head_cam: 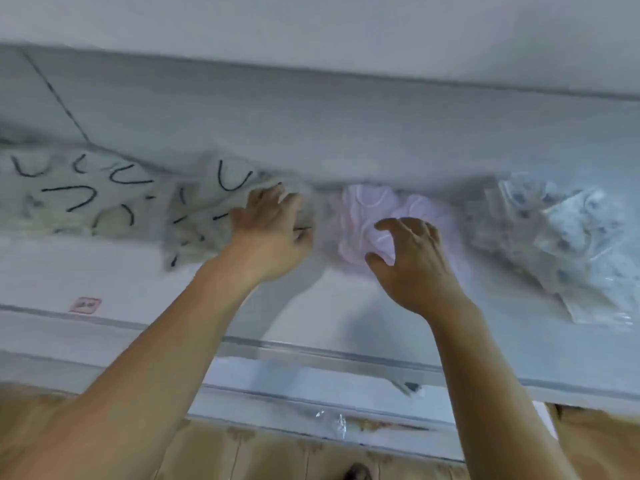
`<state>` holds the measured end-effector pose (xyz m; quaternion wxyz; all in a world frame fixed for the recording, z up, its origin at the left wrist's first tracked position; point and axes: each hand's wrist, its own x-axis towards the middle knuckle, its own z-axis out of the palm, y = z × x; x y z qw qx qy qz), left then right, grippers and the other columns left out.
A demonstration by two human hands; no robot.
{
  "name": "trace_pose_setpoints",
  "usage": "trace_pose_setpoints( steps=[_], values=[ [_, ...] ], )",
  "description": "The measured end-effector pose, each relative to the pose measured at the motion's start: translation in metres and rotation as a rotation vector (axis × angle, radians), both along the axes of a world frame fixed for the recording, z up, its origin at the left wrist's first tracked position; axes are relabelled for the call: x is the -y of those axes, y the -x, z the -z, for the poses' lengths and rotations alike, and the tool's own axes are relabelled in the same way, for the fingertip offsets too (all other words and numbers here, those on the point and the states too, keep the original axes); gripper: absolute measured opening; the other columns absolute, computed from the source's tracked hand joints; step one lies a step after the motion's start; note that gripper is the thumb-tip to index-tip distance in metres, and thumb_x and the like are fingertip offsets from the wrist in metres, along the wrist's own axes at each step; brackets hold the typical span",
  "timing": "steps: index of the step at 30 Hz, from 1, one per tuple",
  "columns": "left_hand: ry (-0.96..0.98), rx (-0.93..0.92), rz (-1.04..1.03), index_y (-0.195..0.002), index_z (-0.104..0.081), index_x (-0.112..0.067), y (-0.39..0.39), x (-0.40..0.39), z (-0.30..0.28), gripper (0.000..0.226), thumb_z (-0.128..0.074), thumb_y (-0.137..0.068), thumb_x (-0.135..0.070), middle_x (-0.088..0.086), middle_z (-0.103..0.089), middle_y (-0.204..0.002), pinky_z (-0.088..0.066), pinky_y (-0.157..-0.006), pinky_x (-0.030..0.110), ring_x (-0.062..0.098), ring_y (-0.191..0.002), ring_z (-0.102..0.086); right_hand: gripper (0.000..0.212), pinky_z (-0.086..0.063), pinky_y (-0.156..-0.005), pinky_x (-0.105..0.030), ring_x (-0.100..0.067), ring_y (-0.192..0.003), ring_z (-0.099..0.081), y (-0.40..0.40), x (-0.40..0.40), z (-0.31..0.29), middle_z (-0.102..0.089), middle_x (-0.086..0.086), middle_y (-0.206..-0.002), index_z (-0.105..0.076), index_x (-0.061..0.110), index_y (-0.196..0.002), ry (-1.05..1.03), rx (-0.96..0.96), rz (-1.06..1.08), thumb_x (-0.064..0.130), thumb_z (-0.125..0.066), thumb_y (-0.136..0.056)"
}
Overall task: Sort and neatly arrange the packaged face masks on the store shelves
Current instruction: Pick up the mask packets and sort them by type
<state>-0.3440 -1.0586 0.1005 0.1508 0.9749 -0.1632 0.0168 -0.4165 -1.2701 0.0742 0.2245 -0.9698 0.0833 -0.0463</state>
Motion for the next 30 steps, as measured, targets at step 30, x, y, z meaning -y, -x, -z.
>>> trace_pose_setpoints(
  steps=[30],
  values=[
    [0.084, -0.059, -0.883, -0.153, -0.036, -0.034, 0.049, -0.857, 0.032, 0.057, -0.054, -0.100, -0.044, -0.001, -0.024, -0.167, -0.027, -0.114, 0.063, 0.021, -0.154, -0.016, 0.040, -0.036, -0.096, -0.031, -0.022, -0.130, -0.044, -0.187, -0.883, 0.026, -0.054, 0.000, -0.134, -0.056, 0.031, -0.130, -0.254, -0.038, -0.944, 0.041, -0.066, -0.093]
  ],
)
